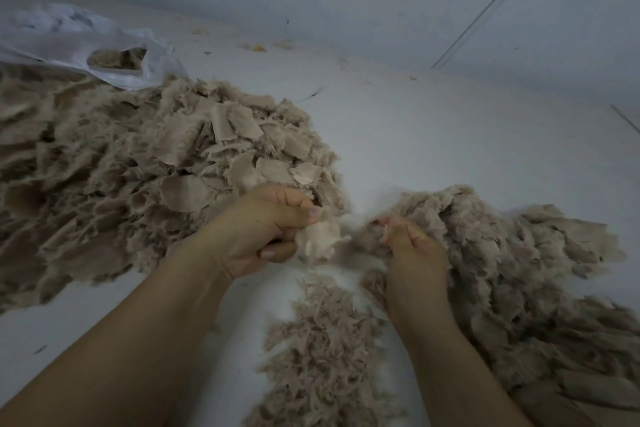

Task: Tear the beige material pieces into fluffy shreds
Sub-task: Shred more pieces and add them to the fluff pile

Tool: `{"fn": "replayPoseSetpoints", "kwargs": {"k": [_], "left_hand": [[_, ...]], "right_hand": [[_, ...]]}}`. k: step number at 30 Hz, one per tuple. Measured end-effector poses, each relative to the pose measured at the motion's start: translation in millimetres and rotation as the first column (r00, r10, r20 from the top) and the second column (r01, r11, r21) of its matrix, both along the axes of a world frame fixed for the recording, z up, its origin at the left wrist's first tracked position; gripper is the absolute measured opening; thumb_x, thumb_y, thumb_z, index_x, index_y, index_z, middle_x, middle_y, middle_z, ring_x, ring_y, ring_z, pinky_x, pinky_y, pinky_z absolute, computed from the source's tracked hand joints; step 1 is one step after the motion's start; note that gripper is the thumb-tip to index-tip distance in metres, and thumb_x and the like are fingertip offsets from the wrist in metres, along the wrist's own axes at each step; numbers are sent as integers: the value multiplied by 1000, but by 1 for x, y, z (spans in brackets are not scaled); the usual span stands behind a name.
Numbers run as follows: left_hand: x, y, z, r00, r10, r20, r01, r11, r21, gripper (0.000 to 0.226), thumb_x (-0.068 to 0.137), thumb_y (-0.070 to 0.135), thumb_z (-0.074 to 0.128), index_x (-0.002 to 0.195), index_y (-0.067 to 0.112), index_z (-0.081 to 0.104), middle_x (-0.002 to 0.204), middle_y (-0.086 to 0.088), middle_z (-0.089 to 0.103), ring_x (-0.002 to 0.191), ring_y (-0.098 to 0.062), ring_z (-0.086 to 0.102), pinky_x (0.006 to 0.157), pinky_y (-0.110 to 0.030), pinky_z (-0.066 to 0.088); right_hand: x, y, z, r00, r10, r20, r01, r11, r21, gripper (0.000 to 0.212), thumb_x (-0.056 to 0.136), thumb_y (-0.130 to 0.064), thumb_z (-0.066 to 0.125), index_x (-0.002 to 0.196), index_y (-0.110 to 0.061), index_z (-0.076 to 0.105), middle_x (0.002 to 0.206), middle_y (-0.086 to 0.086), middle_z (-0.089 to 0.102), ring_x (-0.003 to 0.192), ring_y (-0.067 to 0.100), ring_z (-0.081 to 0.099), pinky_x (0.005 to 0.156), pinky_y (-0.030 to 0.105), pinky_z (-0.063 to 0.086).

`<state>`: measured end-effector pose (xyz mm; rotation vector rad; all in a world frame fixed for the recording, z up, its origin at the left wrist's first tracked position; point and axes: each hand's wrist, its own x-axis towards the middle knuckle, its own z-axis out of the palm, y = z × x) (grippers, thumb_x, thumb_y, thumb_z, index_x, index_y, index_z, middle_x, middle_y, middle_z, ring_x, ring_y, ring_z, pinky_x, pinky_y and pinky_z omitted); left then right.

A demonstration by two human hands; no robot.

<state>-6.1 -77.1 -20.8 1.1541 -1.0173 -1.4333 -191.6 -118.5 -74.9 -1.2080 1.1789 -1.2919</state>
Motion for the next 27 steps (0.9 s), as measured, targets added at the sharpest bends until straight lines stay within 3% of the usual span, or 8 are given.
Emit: {"fn": "replayPoseSetpoints", "kwargs": {"k": [4,7,9,11,16,22,25,27], "left_hand": [[12,0,-4,992,-17,124,17,1000,-5,28,86,15,62,79,-11,55,42,-4,35,29,-13,27,34,-16,26],[3,-5,-4,976,216,-36,-219,963,-159,21,98,8,50,82,-1,58,58,-11,62,40,-18,54,40,-21,42],[-1,-11,-1,912,304,-277,-370,901,-229,17,99,4,48,114,5,54,102,-15,72,79,-25,72,61,-32,58],[-9,-16,-6,881,305,-361,-390,901,-191,43,95,0,54,133,16,41,120,-16,66,96,-32,70,70,-40,59],[-40,-5,-28,876,238,420,-205,971,-123,13,95,3,58,92,13,66,75,-10,68,54,-18,62,49,-30,51],[-31,3,-18,751,-420,510,361,907,216,28,98,19,57,79,0,64,59,-16,66,38,-20,53,36,-22,40],[-41,-2,-20,807,-145,572,161,987,24,16,89,24,71,91,9,65,56,-6,60,40,-17,47,40,-23,37],[-48,-8,-23,731,-23,682,137,984,-113,29,79,28,80,103,19,67,65,-1,57,53,-12,49,52,-27,42]], "right_hand": [[0,8,10,959,248,-140,-260,962,-81,35,94,-8,63,59,-6,69,116,-18,67,106,-5,62,82,15,48],[-2,9,15,848,461,-261,-485,874,-34,21,87,-20,71,68,-16,80,130,-29,61,123,-13,49,100,22,40],[-3,12,19,876,462,-139,-468,884,-12,26,91,-30,67,70,-22,81,125,-28,65,121,-9,54,97,21,40],[-3,12,20,940,339,38,-340,940,23,35,98,-28,60,71,-22,81,119,-19,71,109,-3,64,88,22,44],[-5,4,14,981,115,155,-135,982,129,38,103,-43,45,95,-31,81,125,-8,70,106,6,61,83,25,49],[-2,1,15,945,81,317,-122,986,113,57,109,-38,30,88,-28,82,118,-7,74,121,3,60,104,25,37],[-2,0,15,935,68,349,-119,984,129,58,110,-37,31,86,-23,82,116,-5,74,116,2,63,90,16,47],[-2,1,15,933,64,355,-120,983,140,57,109,-38,32,87,-21,82,115,-6,75,113,0,64,80,12,51]]}}
